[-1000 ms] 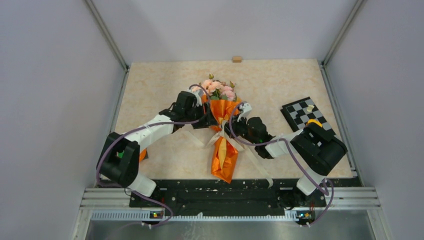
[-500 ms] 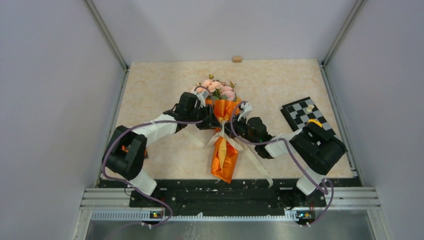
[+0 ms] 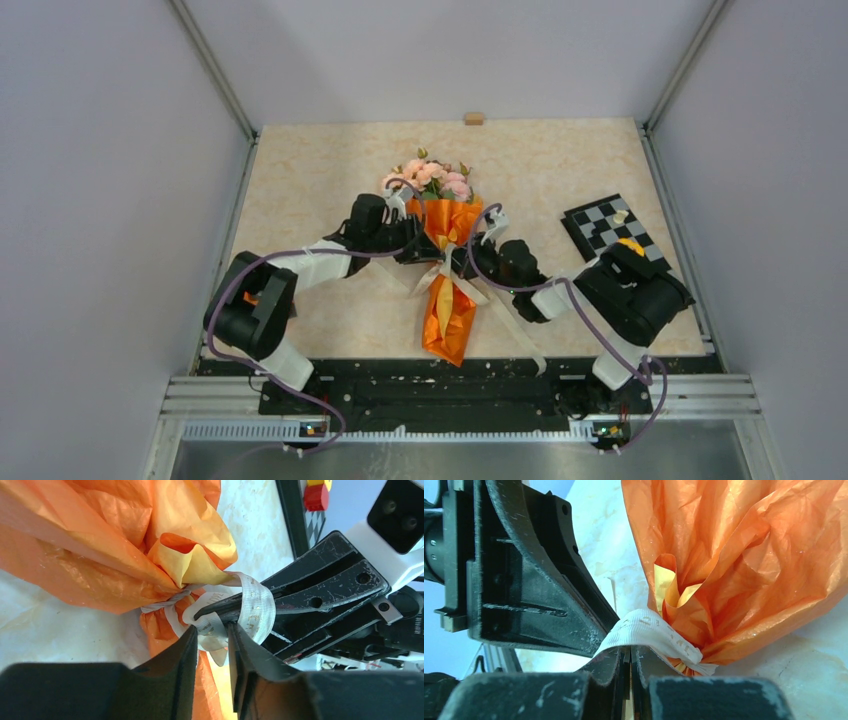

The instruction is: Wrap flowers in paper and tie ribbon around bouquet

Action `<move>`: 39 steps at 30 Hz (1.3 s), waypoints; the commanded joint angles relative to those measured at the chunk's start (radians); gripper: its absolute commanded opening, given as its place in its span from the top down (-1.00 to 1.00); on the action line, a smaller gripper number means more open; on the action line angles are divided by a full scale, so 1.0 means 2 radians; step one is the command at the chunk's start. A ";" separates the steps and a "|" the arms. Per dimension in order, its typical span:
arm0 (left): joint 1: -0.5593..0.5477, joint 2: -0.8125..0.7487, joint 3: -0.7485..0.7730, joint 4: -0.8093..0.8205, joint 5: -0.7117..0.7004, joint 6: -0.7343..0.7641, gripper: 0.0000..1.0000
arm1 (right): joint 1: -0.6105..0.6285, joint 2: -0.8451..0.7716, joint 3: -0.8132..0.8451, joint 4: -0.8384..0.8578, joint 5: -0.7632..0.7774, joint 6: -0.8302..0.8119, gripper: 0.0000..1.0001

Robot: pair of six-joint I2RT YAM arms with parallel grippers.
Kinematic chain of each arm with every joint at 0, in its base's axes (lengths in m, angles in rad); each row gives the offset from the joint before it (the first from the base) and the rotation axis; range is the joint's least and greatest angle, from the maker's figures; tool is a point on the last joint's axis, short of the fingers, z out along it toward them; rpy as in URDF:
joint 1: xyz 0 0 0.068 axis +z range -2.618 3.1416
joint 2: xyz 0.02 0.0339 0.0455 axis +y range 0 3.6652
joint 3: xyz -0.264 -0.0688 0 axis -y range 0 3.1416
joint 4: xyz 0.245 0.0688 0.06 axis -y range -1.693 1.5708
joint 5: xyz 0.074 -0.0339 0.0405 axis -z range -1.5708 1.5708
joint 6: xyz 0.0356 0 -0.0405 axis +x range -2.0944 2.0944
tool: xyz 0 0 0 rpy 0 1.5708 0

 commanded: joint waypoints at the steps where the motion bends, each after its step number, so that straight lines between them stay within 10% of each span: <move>1: -0.001 0.007 -0.013 0.091 0.043 -0.022 0.44 | 0.004 0.009 -0.001 0.110 -0.039 0.044 1.00; 8: 0.000 0.003 -0.015 0.090 0.039 -0.018 1.00 | 0.004 0.014 0.005 0.120 -0.054 0.054 1.00; 12: -0.001 -0.013 -0.022 0.083 0.013 -0.012 1.00 | 0.003 -0.009 -0.005 0.077 -0.034 0.035 0.98; 21: 0.000 -0.036 -0.025 0.043 -0.034 0.007 1.00 | -0.004 -0.130 -0.012 -0.179 0.027 -0.050 0.24; 32: 0.000 -0.042 -0.011 0.004 -0.057 0.023 1.00 | -0.008 -0.233 0.015 -0.405 0.082 -0.176 -0.01; 39: 0.000 -0.046 -0.006 -0.007 -0.061 0.027 1.00 | -0.008 -0.228 0.027 -0.407 -0.023 -0.239 -0.08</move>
